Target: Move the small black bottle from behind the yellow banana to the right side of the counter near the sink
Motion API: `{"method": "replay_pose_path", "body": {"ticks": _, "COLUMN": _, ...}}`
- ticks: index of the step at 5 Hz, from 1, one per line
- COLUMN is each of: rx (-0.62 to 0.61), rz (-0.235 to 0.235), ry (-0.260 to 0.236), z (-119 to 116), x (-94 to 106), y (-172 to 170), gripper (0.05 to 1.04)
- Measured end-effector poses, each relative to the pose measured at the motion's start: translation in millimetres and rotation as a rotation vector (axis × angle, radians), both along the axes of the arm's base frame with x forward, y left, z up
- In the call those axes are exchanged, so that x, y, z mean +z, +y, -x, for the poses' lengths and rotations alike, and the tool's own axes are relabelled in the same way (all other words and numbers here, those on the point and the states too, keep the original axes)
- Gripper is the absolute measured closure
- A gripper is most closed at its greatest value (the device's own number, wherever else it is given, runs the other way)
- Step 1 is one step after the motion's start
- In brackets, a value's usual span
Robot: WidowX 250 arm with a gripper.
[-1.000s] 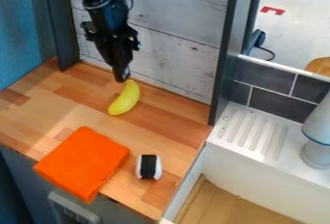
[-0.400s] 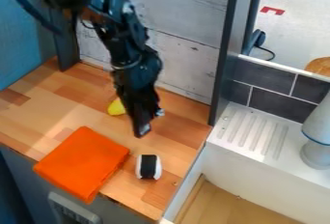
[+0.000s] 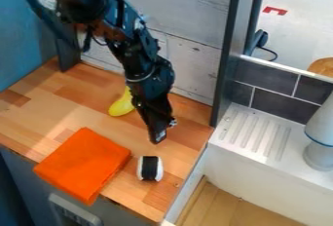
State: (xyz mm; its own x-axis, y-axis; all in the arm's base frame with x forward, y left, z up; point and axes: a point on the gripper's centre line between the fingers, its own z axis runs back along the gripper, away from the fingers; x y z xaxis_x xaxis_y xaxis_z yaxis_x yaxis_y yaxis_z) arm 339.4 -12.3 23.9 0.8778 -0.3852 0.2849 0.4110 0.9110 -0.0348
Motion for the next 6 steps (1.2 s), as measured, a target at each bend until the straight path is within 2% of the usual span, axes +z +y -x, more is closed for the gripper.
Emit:
{"method": "replay_pose_path", "body": {"ticks": 2, "rx": -0.048, "rz": -0.012, "ry": -0.012, "z": -10.8, "x": -14.3, "y": -11.6, "gripper": 0.731}}
{"method": "replay_pose_path", "body": {"ticks": 3, "rx": -0.075, "rz": -0.033, "ry": -0.022, "z": -14.0, "x": -14.8, "y": -15.2, "gripper": 0.731}}
{"method": "replay_pose_path", "body": {"ticks": 4, "rx": -0.081, "rz": -0.034, "ry": -0.027, "z": -14.5, "x": -15.1, "y": -17.8, "gripper": 0.664}}
{"method": "replay_pose_path", "body": {"ticks": 6, "rx": -0.089, "rz": -0.047, "ry": -0.027, "z": -14.5, "x": -15.4, "y": -16.6, "gripper": 0.144}}
